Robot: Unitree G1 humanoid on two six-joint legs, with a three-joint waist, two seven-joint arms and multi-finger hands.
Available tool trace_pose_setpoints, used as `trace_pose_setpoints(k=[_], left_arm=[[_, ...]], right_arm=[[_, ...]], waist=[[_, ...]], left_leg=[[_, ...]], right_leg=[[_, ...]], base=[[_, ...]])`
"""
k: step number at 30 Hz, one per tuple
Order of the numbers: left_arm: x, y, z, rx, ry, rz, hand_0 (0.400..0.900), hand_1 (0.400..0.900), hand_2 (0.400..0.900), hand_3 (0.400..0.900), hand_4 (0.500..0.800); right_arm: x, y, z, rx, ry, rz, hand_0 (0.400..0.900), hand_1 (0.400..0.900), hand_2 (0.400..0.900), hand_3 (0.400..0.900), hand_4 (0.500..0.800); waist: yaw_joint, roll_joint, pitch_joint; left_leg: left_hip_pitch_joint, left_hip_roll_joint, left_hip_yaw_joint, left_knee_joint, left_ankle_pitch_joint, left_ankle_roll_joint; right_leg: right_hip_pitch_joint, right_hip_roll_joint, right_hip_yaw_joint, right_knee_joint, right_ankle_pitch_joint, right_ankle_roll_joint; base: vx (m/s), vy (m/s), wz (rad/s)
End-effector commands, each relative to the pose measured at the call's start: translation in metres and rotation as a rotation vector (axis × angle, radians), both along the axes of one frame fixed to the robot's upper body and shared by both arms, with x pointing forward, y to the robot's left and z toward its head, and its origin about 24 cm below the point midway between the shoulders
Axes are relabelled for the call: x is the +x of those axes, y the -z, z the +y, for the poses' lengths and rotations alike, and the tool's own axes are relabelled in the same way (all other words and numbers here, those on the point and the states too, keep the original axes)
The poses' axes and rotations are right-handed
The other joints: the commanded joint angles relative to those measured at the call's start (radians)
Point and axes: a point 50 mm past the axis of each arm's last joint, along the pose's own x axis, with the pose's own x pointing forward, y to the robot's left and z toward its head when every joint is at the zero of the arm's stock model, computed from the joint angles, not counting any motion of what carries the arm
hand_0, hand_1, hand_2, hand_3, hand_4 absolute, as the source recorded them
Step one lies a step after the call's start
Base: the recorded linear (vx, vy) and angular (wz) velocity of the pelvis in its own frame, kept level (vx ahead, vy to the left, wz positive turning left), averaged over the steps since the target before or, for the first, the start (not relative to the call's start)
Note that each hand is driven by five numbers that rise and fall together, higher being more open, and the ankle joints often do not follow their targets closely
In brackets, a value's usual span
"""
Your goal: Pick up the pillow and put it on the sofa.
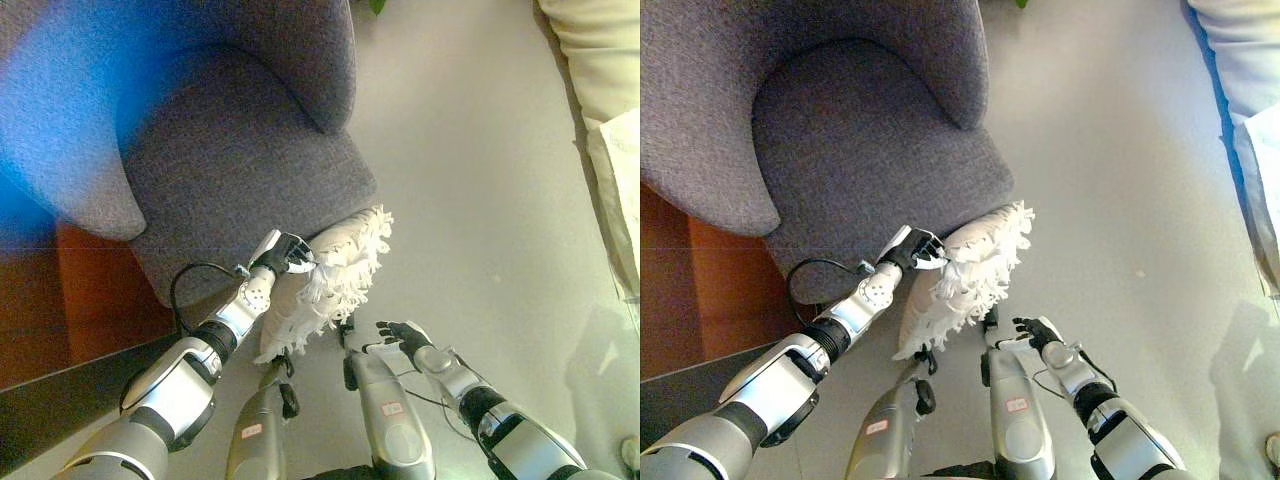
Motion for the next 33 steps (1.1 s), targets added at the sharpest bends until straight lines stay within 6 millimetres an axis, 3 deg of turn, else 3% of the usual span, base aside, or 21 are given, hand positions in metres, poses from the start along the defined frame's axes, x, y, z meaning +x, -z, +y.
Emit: trace_pose_setpoints(k=[1, 11, 20, 25, 33], left_arm=[[0.012, -0.045, -0.024, -0.130, 0.096, -0.210, 0.400, 0.400, 0.400, 0.400, 0.500], [-0.002, -0.029, -0.020, -0.173, 0.110, -0.127, 0.400, 0.400, 0.400, 0.400, 0.500], [-0.008, -0.033, -0.016, -0.204, 0.148, -0.090, 0.400, 0.400, 0.400, 0.400, 0.500], [-0.007, -0.045, -0.014, -0.212, 0.175, -0.081, 0.400, 0.400, 0.400, 0.400, 0.500], [-0.003, -0.097, -0.007, -0.364, 0.190, -0.127, 0.400, 0.400, 0.400, 0.400, 0.500]], right_arm=[[-0.023, 0.015, -0.019, -0.021, 0.026, 0.068, 0.900, 0.900, 0.900, 0.900, 0.800], [-0.067, 0.040, -0.037, -0.033, 0.055, 0.205, 0.900, 0.900, 0.900, 0.900, 0.800], [-0.099, 0.055, -0.047, -0.037, 0.060, 0.307, 0.900, 0.900, 0.900, 0.900, 0.800], [-0.112, 0.060, -0.050, -0.045, 0.059, 0.364, 0.900, 0.900, 0.900, 0.900, 0.800], [-0.131, 0.066, -0.056, -0.053, 0.061, 0.442, 0.900, 0.900, 0.900, 0.900, 0.800]], waist=[[0.026, 0.011, -0.033], [0.044, 0.024, -0.142], [0.061, 0.040, -0.234], [0.066, 0.049, -0.277], [0.086, 0.063, -0.343]], left_leg=[[-0.039, 0.047, -0.062, 0.123, -0.095, -0.049], [0.070, 0.027, -0.065, 0.072, -0.105, -0.040], [0.162, 0.015, -0.075, 0.031, -0.114, -0.035], [0.201, 0.011, -0.081, 0.009, -0.114, -0.034], [0.236, 0.003, -0.098, 0.003, -0.119, -0.033]], right_leg=[[0.007, -0.046, 0.018, 0.071, -0.110, 0.094], [0.139, -0.051, 0.004, 0.006, -0.120, 0.101], [0.248, -0.051, -0.004, -0.026, -0.143, 0.105], [0.296, -0.048, -0.011, -0.051, -0.148, 0.105], [0.347, -0.048, -0.026, -0.062, -0.162, 0.099]], base=[[0.07, 0.054, 0.03], [0.07, 0.040, 0.02], [0.08, 0.045, 0.03], [0.07, 0.043, 0.02], [0.07, 0.031, 0.02]])
